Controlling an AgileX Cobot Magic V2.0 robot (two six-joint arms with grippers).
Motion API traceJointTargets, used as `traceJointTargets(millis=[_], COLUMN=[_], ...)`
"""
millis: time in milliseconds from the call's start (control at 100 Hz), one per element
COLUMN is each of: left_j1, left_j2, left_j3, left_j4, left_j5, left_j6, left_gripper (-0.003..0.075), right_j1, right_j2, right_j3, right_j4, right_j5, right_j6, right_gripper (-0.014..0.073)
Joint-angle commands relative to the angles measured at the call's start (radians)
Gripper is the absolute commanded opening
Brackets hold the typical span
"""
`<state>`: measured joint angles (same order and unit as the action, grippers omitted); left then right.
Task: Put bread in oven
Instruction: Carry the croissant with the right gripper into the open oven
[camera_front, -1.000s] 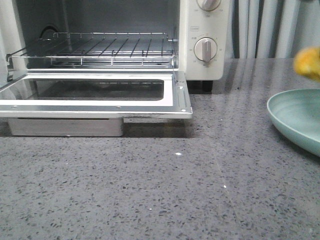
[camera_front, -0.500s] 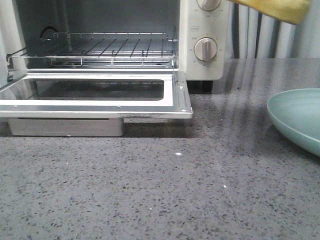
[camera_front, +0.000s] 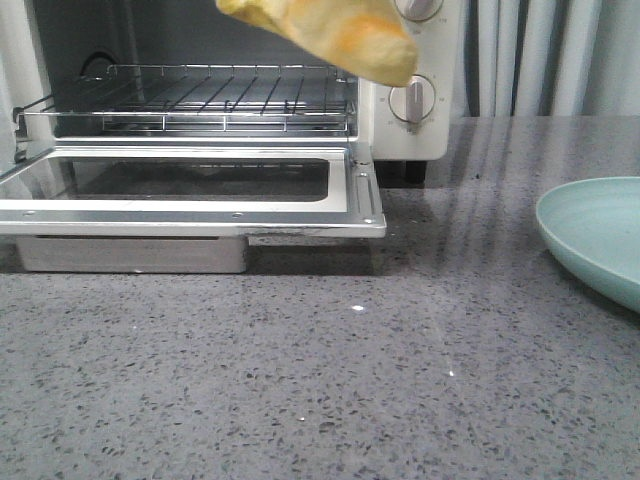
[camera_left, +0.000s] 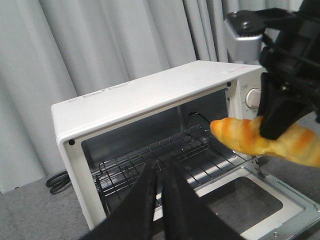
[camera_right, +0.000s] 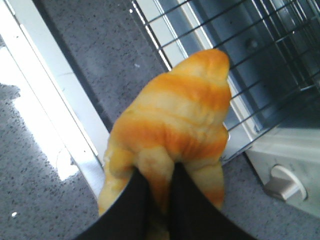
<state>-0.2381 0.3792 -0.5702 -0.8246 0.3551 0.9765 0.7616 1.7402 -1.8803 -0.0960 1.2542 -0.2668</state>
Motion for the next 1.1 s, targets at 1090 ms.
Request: traceJointTargets(millis=[1090], left_j1=[0.003], left_j2=[0.006], left_j3=[-0.082], left_j4=[-0.028], left_j5=[0.015], left_j6=[-0.011], left_gripper=[-0.002], right_j1=[0.01], right_j2=[0.161], right_j3=[-0.162], right_j4=[-0.128], right_j5=[-0.184], right_j6=[-0.204], right_gripper=[-0.0067])
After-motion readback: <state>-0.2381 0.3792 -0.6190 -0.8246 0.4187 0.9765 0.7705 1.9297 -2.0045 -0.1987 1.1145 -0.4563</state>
